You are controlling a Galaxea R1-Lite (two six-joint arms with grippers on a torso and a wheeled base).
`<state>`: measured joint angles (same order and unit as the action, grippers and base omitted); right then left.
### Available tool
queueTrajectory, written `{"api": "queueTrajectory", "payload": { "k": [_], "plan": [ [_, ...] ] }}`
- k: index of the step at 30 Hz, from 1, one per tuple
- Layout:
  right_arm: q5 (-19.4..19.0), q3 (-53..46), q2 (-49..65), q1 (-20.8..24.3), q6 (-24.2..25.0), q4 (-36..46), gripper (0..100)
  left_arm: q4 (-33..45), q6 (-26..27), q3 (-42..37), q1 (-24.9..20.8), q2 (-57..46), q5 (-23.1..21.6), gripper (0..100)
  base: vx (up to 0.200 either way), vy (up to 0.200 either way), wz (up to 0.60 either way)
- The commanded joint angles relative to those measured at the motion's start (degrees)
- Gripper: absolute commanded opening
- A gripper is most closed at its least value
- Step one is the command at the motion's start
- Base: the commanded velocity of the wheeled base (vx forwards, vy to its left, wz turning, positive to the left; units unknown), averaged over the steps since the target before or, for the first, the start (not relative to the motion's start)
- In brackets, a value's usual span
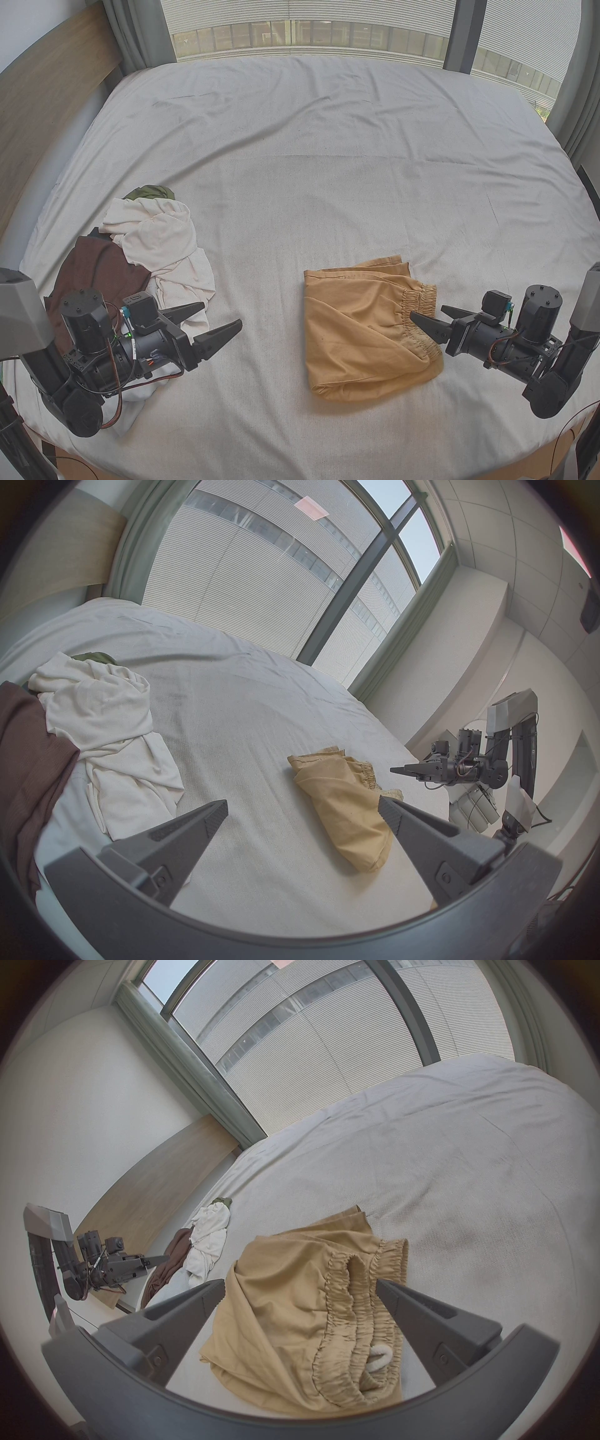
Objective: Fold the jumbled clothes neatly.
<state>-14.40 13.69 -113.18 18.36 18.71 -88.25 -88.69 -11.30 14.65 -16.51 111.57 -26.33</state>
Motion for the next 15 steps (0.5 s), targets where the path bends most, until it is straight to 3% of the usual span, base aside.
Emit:
{"api": "queueTrajectory", "payload": {
  "k": [1, 15],
  "plan": [
    [0.07, -1.21, -1.78, -0.61, -0.17, 0.01, 100, 0.0, 0.84, -1.29, -0.02, 0.05, -0.04, 100, 0.0, 0.0, 0.0],
    [0.42, -3.14, -11.98, -3.24, 0.18, 0.01, 100, -0.08, 1.11, -1.73, -0.28, 2.07, -0.65, 100, 0.0, 0.0, 0.0]
  ]
}}
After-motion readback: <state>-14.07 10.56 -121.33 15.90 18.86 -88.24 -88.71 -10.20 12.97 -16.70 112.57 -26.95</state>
